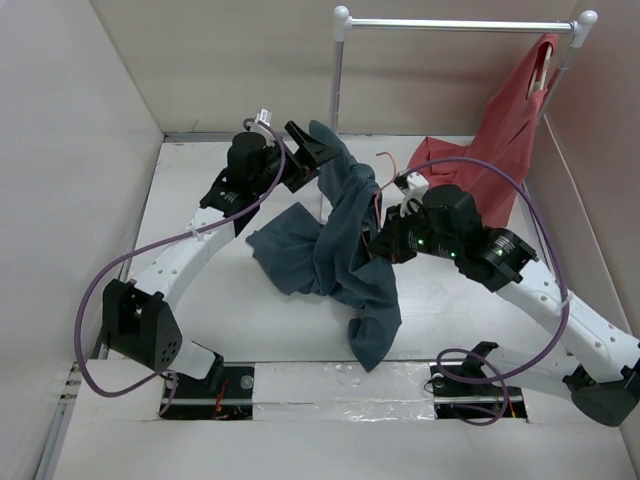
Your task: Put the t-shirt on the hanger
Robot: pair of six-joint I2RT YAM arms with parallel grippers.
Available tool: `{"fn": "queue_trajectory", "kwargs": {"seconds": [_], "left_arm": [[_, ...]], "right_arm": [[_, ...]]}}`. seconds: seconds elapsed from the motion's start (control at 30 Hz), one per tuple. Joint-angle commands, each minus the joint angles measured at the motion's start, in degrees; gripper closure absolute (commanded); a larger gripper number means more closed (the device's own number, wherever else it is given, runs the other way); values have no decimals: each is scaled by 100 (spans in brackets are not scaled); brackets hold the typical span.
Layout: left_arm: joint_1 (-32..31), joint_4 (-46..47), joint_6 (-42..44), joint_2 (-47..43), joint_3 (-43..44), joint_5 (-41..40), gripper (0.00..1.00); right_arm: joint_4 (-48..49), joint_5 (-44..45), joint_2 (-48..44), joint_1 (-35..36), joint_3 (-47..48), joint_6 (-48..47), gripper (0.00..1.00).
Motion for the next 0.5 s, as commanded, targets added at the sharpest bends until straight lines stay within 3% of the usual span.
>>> {"fn": "queue_trajectory", "kwargs": {"seconds": [0.0,0.1,0.27,0.47], "left_arm": [[18,-273,922,81,421,-626,16],[89,-389,1055,231,562,-907,15],[211,173,1047,459,510,-1155,13],[326,701,801,1119,825,-892,12]], "right_arm": [[-101,-930,-223,-201,97,-296,100],[-234,-1088,-346,-351,150,-305,100],[-374,-1360,-390,-474,299,-331,100],[-436,-1518,-416,-527,282,-402,100]]}}
